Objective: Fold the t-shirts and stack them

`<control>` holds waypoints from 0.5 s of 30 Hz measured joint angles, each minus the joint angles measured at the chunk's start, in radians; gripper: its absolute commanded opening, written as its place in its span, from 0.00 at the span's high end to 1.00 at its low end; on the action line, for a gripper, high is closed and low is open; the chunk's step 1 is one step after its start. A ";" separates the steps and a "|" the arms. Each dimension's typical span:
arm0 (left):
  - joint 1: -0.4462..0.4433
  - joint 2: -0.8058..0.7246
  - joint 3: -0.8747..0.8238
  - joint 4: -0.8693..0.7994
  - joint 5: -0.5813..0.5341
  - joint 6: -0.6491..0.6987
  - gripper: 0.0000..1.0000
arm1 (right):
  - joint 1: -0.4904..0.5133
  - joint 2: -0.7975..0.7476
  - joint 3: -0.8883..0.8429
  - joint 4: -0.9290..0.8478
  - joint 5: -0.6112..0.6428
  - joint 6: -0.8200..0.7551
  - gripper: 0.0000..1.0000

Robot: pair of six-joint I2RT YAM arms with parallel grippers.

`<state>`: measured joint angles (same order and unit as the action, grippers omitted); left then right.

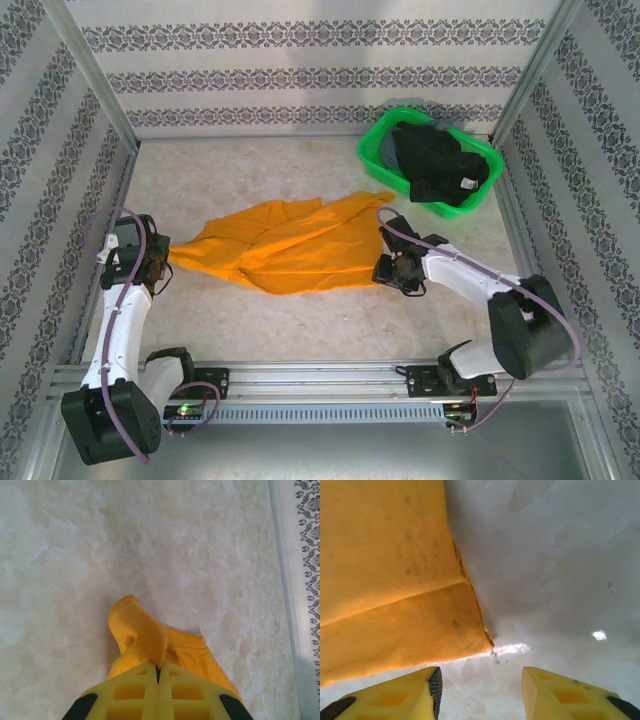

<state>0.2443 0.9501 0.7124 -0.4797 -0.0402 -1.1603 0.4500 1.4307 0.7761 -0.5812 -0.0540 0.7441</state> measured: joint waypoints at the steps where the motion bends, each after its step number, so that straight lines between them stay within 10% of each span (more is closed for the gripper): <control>1: 0.000 0.000 -0.001 0.000 0.003 0.000 1.00 | 0.000 0.023 0.005 0.002 -0.001 -0.011 0.55; 15: 0.000 -0.001 -0.017 0.003 0.009 0.000 1.00 | 0.018 0.219 0.134 -0.061 0.004 -0.067 0.75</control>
<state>0.2443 0.9493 0.6956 -0.4767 -0.0311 -1.1606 0.4675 1.6493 0.9100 -0.6426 -0.0498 0.6769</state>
